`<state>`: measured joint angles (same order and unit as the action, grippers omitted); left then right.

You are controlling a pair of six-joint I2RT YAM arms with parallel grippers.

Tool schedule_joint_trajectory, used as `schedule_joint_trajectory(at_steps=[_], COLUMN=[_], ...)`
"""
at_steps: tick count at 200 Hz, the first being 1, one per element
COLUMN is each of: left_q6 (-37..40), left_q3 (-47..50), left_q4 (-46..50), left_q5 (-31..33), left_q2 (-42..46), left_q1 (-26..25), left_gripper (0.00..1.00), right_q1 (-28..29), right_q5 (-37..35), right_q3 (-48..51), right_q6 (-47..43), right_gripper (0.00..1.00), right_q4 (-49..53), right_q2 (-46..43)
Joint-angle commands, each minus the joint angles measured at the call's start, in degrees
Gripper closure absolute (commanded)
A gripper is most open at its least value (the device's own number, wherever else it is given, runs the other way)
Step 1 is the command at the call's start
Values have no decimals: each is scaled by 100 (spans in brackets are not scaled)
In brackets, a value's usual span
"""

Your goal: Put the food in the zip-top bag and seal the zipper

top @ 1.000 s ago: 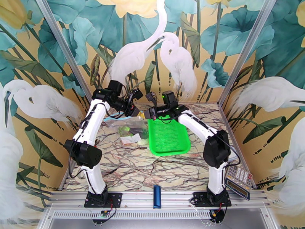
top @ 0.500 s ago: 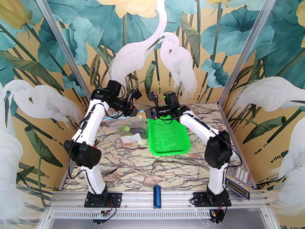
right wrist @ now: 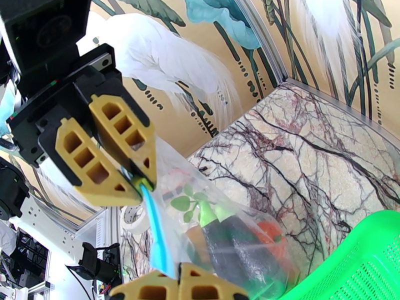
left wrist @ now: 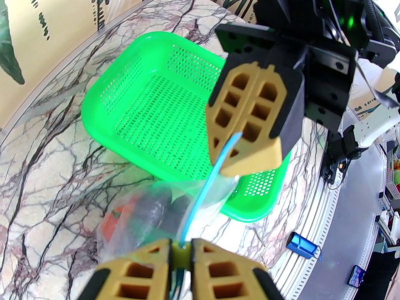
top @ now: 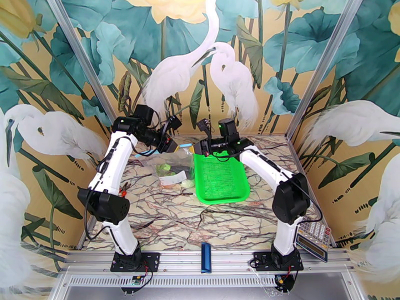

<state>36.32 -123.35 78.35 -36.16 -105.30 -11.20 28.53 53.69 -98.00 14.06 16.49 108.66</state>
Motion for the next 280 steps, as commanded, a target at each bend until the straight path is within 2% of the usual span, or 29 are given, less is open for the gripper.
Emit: schedule_joint_trajectory(at_steps=[1,169,217,280], left_q6=[-107,-256,-436,-908], left_q3=[54,549,634,1093], left_q4=[181,141,173,-272], left_q5=[355,613,849,1155], left_q2=[196,580,632,915], left_q1=[93,338,434,565], left_gripper=[84,83,84,83], right_q1=[-77,-102,-107,-113], right_q5=[-135,-288,-359,-418], right_q3=[88,173,229,268], right_q6=[-88,-220,-238,-244], right_gripper=[100,100,100,100], right_q4=[74,293,292,294], right_q2=[-185,-300,-329,-359])
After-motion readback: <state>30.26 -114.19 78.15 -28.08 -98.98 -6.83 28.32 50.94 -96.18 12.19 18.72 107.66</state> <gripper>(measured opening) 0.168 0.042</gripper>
